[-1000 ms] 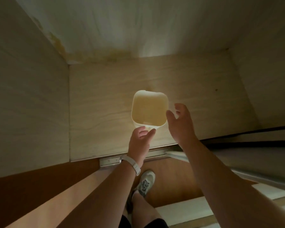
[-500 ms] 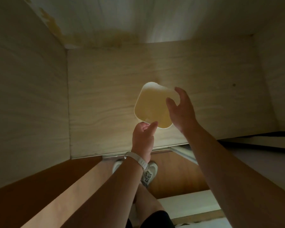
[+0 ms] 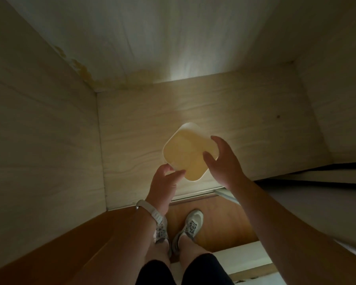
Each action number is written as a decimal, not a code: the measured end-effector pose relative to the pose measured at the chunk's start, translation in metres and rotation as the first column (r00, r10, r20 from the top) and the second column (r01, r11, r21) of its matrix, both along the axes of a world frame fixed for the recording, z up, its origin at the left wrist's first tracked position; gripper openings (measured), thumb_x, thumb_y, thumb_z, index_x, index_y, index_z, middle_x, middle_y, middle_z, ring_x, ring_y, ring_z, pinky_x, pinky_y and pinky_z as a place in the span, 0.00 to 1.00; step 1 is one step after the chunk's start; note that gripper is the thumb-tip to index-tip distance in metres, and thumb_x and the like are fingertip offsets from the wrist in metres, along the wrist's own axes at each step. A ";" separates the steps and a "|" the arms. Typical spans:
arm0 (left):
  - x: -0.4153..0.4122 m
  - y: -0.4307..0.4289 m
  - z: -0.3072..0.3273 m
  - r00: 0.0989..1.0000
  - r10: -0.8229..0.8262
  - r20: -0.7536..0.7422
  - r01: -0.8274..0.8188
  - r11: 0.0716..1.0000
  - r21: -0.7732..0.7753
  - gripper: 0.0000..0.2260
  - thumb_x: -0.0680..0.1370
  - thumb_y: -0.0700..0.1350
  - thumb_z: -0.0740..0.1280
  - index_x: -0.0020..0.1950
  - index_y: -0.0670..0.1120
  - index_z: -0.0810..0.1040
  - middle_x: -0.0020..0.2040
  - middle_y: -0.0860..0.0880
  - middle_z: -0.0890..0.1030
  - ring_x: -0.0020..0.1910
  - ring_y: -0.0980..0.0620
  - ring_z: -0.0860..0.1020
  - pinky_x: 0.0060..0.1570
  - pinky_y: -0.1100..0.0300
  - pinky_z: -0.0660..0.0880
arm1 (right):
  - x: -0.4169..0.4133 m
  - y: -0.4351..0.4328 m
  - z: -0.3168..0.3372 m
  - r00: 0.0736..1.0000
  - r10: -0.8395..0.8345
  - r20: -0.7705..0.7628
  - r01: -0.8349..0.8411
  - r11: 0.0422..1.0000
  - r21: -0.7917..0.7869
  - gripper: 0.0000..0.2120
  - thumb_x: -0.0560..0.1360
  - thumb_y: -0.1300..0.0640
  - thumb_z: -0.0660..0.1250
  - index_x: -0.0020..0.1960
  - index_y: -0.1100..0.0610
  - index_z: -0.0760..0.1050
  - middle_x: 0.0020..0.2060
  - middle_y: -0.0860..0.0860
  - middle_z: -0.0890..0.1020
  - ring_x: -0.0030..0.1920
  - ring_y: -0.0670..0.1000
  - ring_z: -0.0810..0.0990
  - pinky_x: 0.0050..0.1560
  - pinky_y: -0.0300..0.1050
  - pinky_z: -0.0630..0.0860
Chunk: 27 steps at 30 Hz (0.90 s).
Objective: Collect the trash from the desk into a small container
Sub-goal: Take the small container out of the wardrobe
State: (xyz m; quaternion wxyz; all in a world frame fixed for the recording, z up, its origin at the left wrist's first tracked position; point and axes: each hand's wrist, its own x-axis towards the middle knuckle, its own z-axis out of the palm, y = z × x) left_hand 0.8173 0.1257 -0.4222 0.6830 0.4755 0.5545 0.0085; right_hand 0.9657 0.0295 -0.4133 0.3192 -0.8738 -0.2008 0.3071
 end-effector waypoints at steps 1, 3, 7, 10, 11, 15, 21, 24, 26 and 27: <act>-0.004 0.003 0.010 1.000 -0.012 0.012 0.012 1.000 0.000 0.28 0.60 0.58 0.75 0.55 0.45 0.80 0.58 0.45 0.84 0.60 0.45 0.81 0.65 0.43 0.75 | -0.003 -0.003 0.010 1.000 0.015 0.005 -0.015 1.000 0.001 0.28 0.77 0.52 0.66 0.75 0.53 0.62 0.71 0.50 0.70 0.69 0.49 0.69 0.63 0.38 0.63; -0.011 0.007 0.033 0.999 -0.030 0.029 0.030 1.000 0.007 0.27 0.61 0.58 0.75 0.55 0.45 0.80 0.58 0.46 0.84 0.61 0.47 0.80 0.65 0.45 0.74 | -0.009 -0.010 0.032 0.999 0.034 0.015 -0.034 0.999 0.012 0.29 0.77 0.52 0.66 0.75 0.52 0.62 0.70 0.50 0.70 0.66 0.49 0.71 0.64 0.42 0.67; -0.019 0.011 0.082 0.995 -0.025 0.099 0.023 0.999 0.027 0.20 0.65 0.51 0.75 0.52 0.42 0.79 0.48 0.47 0.84 0.50 0.49 0.81 0.50 0.55 0.75 | -0.024 -0.024 0.074 1.000 0.029 0.013 -0.029 0.999 0.040 0.30 0.76 0.51 0.69 0.75 0.48 0.62 0.65 0.42 0.70 0.64 0.48 0.73 0.64 0.46 0.71; -0.025 0.016 0.121 0.983 0.001 0.183 -0.003 1.000 0.014 0.10 0.71 0.47 0.75 0.47 0.46 0.78 0.46 0.46 0.83 0.48 0.48 0.81 0.51 0.54 0.75 | -0.036 -0.035 0.115 1.000 0.019 0.014 -0.020 0.997 0.079 0.30 0.75 0.50 0.69 0.74 0.44 0.62 0.65 0.39 0.71 0.63 0.46 0.74 0.61 0.43 0.71; -0.025 0.017 0.131 0.977 0.005 0.211 -0.006 1.000 0.001 0.06 0.75 0.44 0.73 0.47 0.46 0.78 0.45 0.47 0.83 0.48 0.49 0.81 0.51 0.54 0.76 | -0.039 -0.038 0.128 1.000 0.010 0.002 -0.010 0.995 0.095 0.30 0.76 0.50 0.70 0.74 0.43 0.61 0.65 0.40 0.72 0.64 0.46 0.73 0.60 0.42 0.70; -0.032 0.018 0.171 0.956 -0.005 0.295 0.017 0.999 -0.039 0.03 0.79 0.43 0.69 0.47 0.46 0.77 0.47 0.48 0.81 0.49 0.51 0.80 0.49 0.55 0.75 | -0.047 -0.045 0.176 0.999 0.016 -0.034 -0.010 0.986 0.167 0.33 0.73 0.47 0.72 0.72 0.35 0.59 0.65 0.36 0.72 0.65 0.46 0.73 0.63 0.51 0.72; -0.047 0.025 0.209 0.932 -0.053 0.360 0.081 0.995 -0.065 0.06 0.81 0.43 0.67 0.53 0.40 0.78 0.43 0.48 0.88 0.53 0.43 0.83 0.59 0.48 0.78 | -0.045 -0.056 0.227 0.985 0.168 -0.040 -0.156 0.965 0.209 0.40 0.66 0.46 0.78 0.62 0.19 0.54 0.61 0.28 0.69 0.64 0.41 0.70 0.66 0.54 0.69; -0.055 0.023 0.221 0.928 -0.073 0.366 0.085 0.996 -0.015 0.08 0.81 0.42 0.66 0.55 0.37 0.78 0.46 0.46 0.89 0.52 0.43 0.84 0.56 0.49 0.79 | -0.042 -0.060 0.234 0.977 0.209 -0.040 -0.191 0.943 0.272 0.40 0.66 0.44 0.77 0.63 0.20 0.55 0.63 0.32 0.71 0.63 0.39 0.71 0.64 0.50 0.70; -0.059 0.018 0.226 0.932 -0.051 0.358 0.047 0.999 0.022 0.10 0.80 0.40 0.66 0.57 0.35 0.77 0.55 0.39 0.87 0.54 0.42 0.84 0.56 0.49 0.79 | -0.041 -0.061 0.236 0.968 0.244 -0.054 -0.215 0.924 0.317 0.38 0.67 0.46 0.77 0.63 0.22 0.56 0.64 0.32 0.70 0.62 0.37 0.71 0.62 0.46 0.71; -0.062 0.015 0.229 0.932 -0.043 0.360 0.030 0.999 0.041 0.12 0.78 0.39 0.68 0.58 0.34 0.76 0.58 0.37 0.85 0.55 0.42 0.84 0.57 0.49 0.79 | -0.040 -0.061 0.237 0.964 0.261 -0.054 -0.227 0.910 0.345 0.38 0.68 0.48 0.76 0.64 0.24 0.56 0.64 0.32 0.70 0.62 0.36 0.72 0.60 0.43 0.72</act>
